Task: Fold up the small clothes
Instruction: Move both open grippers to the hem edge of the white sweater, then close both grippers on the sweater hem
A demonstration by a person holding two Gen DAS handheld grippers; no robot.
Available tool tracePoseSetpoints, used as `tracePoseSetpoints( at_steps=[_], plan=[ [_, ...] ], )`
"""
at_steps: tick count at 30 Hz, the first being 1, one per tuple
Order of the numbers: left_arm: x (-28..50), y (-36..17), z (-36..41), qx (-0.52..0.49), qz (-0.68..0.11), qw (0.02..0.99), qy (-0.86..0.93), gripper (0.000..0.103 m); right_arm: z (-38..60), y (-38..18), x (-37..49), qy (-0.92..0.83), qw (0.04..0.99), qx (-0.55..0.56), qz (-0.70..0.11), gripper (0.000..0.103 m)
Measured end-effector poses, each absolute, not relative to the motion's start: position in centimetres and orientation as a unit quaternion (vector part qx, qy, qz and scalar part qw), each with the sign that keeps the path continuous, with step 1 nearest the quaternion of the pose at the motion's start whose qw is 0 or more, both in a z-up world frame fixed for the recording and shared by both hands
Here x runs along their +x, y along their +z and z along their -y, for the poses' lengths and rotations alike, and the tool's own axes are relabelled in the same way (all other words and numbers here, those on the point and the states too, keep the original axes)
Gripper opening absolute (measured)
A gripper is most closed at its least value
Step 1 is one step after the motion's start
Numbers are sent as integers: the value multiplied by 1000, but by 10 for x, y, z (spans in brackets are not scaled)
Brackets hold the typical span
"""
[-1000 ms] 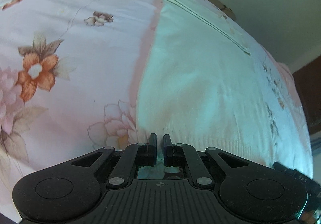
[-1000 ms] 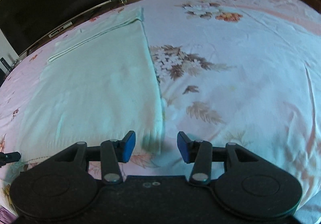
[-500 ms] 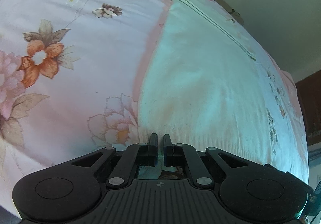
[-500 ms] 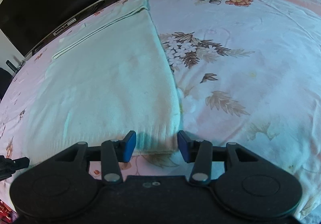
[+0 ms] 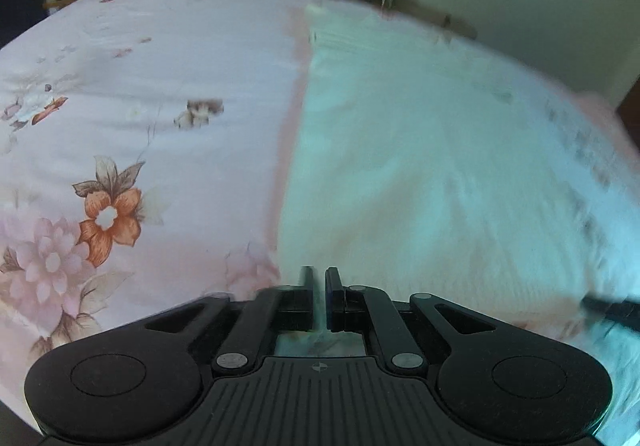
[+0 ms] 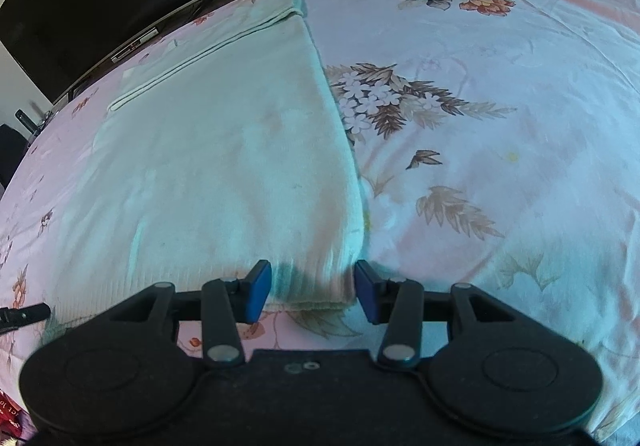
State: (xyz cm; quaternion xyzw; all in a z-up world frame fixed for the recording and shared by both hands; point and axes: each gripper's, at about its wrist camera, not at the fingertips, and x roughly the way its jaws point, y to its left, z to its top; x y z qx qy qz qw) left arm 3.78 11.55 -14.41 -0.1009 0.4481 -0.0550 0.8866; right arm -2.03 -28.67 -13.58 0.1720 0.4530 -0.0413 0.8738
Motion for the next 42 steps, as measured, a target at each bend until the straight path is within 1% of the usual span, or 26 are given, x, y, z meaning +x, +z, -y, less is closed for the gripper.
tracePoseSetpoints(
  at_steps=[5, 11, 16, 18, 20, 21, 23, 26, 27, 28, 29, 31, 32, 33, 35, 36, 38, 39, 40, 42],
  plan=[
    [39, -139, -110, -71, -442, 894, -31, 4, 287, -135, -20, -42, 874, 172, -452, 45],
    [43, -153, -114, -78, -492, 867, -5, 4, 287, -135, -20, -41, 875, 171, -452, 45],
    [40, -149, -105, -31, -490, 871, -9, 4, 288, -134, -19, -39, 874, 170, -453, 46],
    [40, -143, -110, -47, -484, 874, -22, 4, 288, -134, -19, -38, 874, 171, -453, 46],
    [38, -138, -120, -78, -455, 887, -28, 3, 288, -134, -19, -39, 874, 172, -452, 45],
    [38, -137, -123, -80, -447, 890, -25, 0, 288, -134, -20, -40, 875, 173, -451, 45],
    [41, -140, -125, -67, -451, 890, -9, 0, 288, -134, -20, -39, 875, 174, -450, 45],
    [36, -136, -132, -99, -435, 895, -5, 0, 290, -133, -20, -39, 875, 175, -450, 45],
    [37, -138, -130, -99, -443, 891, -13, 1, 290, -132, -20, -39, 876, 174, -448, 45],
    [42, -143, -127, -95, -466, 879, -28, 6, 291, -132, -21, -39, 877, 173, -447, 45],
    [44, -148, -122, -89, -485, 869, -43, 16, 292, -132, -20, -38, 876, 173, -448, 45],
    [39, -152, -108, -57, -486, 870, -61, 91, 293, -133, -21, -39, 877, 176, -446, 45],
    [33, -150, -104, -46, -465, 883, -51, 98, 292, -133, -20, -38, 876, 176, -447, 45],
    [27, -146, -102, -41, -441, 896, -44, 99, 292, -133, -20, -37, 877, 175, -447, 45],
    [25, -142, -102, -49, -426, 901, -57, 99, 293, -133, -19, -36, 876, 177, -446, 46],
    [28, -142, -102, -51, -431, 899, -56, 99, 293, -132, -19, -36, 877, 177, -446, 46],
    [37, -150, -105, -72, -465, 879, -76, 98, 293, -134, -19, -35, 876, 178, -447, 46],
    [39, -155, -108, -98, -476, 869, -88, 91, 293, -134, -18, -35, 876, 178, -448, 46],
    [39, -158, -112, -121, -479, 865, -91, 74, 293, -135, -18, -36, 875, 179, -448, 46],
    [43, -167, -118, -156, -491, 852, -92, 58, 293, -134, -17, -36, 876, 179, -447, 46]
  ],
)
